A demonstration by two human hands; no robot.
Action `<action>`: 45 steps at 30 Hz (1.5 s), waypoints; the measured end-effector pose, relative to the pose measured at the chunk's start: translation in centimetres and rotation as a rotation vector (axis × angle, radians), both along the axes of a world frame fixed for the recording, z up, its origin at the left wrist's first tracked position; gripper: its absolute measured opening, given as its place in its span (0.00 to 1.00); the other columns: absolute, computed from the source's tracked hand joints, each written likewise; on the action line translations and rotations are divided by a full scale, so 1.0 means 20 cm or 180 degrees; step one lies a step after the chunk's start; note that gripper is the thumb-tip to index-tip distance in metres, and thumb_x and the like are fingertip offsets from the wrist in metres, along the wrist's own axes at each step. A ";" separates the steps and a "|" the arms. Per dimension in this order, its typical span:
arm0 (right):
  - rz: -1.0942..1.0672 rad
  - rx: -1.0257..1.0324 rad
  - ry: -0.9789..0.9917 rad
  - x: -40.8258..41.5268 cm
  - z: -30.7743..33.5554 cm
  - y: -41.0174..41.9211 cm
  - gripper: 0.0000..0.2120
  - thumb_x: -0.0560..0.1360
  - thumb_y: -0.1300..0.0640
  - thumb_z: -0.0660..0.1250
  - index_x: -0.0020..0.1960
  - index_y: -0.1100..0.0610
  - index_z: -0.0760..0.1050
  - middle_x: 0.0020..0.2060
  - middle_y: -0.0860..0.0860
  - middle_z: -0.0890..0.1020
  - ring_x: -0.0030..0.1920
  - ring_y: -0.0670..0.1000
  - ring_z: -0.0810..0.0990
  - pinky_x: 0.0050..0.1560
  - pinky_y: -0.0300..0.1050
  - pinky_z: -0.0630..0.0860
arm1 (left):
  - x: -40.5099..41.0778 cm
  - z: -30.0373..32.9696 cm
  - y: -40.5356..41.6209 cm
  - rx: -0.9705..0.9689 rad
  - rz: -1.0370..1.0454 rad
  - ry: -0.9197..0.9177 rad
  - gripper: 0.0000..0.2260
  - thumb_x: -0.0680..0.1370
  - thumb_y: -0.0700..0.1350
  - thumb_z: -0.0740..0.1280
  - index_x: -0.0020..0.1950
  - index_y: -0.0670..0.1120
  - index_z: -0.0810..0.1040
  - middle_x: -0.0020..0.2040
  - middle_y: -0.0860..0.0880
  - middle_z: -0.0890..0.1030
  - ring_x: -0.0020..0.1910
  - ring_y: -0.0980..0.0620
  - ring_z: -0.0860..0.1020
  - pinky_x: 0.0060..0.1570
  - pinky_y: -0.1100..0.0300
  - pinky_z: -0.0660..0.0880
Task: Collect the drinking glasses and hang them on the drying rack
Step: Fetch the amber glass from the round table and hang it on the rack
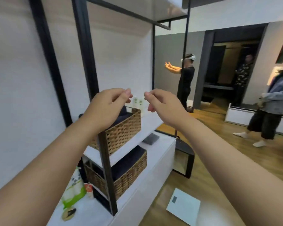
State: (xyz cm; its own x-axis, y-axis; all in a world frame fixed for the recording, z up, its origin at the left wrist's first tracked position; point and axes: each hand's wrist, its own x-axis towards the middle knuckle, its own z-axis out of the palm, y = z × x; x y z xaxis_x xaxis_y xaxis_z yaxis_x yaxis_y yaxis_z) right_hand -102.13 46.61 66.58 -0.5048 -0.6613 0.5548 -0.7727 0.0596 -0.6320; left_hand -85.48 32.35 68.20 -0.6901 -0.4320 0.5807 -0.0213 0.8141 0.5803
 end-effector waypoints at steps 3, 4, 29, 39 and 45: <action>-0.0378 0.0077 -0.0046 -0.29 -0.04 0.32 0.22 0.84 0.38 0.58 0.50 0.54 0.82 0.38 0.49 0.85 0.42 0.48 0.83 0.49 0.53 0.81 | -0.39 -0.02 0.23 0.0030 -0.0429 -0.0099 0.20 0.84 0.63 0.57 0.56 0.55 0.85 0.50 0.59 0.86 0.53 0.59 0.82 0.59 0.48 0.78; -0.0478 0.0076 -0.0082 -0.37 -0.06 0.43 0.22 0.85 0.39 0.58 0.50 0.54 0.82 0.38 0.50 0.85 0.42 0.48 0.84 0.48 0.52 0.81 | -0.52 -0.03 0.30 0.0043 -0.0550 -0.0134 0.20 0.84 0.62 0.57 0.55 0.54 0.85 0.49 0.58 0.86 0.52 0.58 0.82 0.58 0.47 0.78; -0.3506 -0.0284 -0.0467 -1.84 -0.16 2.14 0.25 0.84 0.36 0.56 0.45 0.53 0.81 0.35 0.56 0.84 0.39 0.55 0.84 0.43 0.56 0.79 | -3.10 -0.19 1.81 0.0098 -0.3424 -0.0700 0.19 0.85 0.62 0.57 0.52 0.56 0.85 0.46 0.59 0.86 0.49 0.55 0.83 0.54 0.49 0.80; -0.4923 -0.0671 -0.1028 -1.79 -0.53 3.03 0.31 0.82 0.33 0.55 0.44 0.57 0.83 0.34 0.54 0.85 0.35 0.53 0.84 0.40 0.50 0.77 | -3.40 -0.53 3.01 -0.0197 -0.4775 -0.1053 0.21 0.85 0.59 0.58 0.46 0.49 0.85 0.44 0.58 0.84 0.48 0.56 0.82 0.57 0.46 0.79; -0.5675 -0.1037 -0.1306 -1.76 -0.83 3.84 0.31 0.82 0.32 0.56 0.40 0.55 0.82 0.32 0.56 0.84 0.31 0.52 0.82 0.38 0.52 0.77 | -3.54 -0.67 3.83 -0.0266 -0.5146 -0.1162 0.19 0.86 0.56 0.58 0.45 0.51 0.83 0.42 0.53 0.85 0.45 0.51 0.82 0.52 0.44 0.79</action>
